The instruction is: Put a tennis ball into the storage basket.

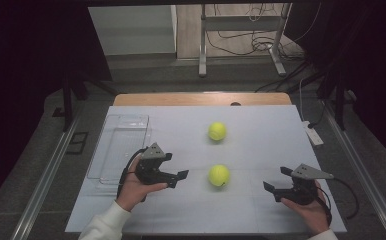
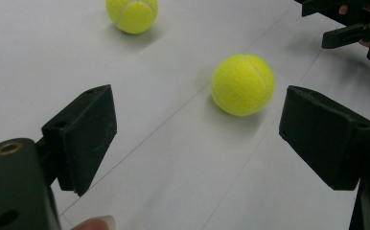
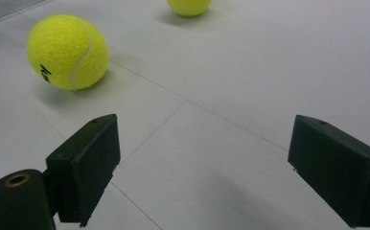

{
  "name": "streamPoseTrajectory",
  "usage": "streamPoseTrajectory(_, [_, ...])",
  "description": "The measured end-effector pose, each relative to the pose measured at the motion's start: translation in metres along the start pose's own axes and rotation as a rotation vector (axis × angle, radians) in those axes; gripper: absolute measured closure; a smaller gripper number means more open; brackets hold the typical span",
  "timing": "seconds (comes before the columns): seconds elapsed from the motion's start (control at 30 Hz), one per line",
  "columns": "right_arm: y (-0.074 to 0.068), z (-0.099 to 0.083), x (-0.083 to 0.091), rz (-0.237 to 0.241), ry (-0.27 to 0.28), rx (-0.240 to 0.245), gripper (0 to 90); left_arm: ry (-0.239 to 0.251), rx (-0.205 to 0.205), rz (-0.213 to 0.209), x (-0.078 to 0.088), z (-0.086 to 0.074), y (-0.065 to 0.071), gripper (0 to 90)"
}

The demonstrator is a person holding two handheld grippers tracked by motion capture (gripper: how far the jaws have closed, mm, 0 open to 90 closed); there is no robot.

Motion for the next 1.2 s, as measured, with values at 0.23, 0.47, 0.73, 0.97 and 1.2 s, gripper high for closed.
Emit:
streamPoseTrajectory(0.23, [0.000, -0.001, 0.000, 0.001, -0.001, -0.001, 11.0, -0.017, -0.018, -0.006, -0.007, 0.004, 0.000, 13.6])
streamPoseTrajectory(0.47, [0.001, -0.002, 0.000, -0.003, -0.003, -0.003, 11.0, -0.033, -0.027, -0.009, -0.013, 0.007, 0.001, 13.5])
streamPoseTrajectory(0.73, [0.001, -0.003, -0.001, -0.001, -0.006, 0.002, 11.1, -0.038, -0.035, -0.021, -0.018, 0.012, 0.003, 13.6])
streamPoseTrajectory(0.97, [0.001, -0.003, -0.001, -0.003, -0.007, 0.003, 11.1, -0.058, -0.057, -0.038, -0.024, 0.015, 0.008, 13.4])
streamPoseTrajectory(1.2, [0.001, -0.003, -0.001, 0.001, -0.009, 0.000, 11.1, -0.074, -0.067, -0.048, -0.033, 0.018, 0.009, 13.3])
Point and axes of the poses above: each handheld gripper's, and its own axes: x roughly backward along the jaws, z roughly out of its top, y roughly to its right, the point moved 8 cm from there along -x, roughly forward along the jaws, and after that the axes turned 13 degrees about -z, right-handed, at the moved point
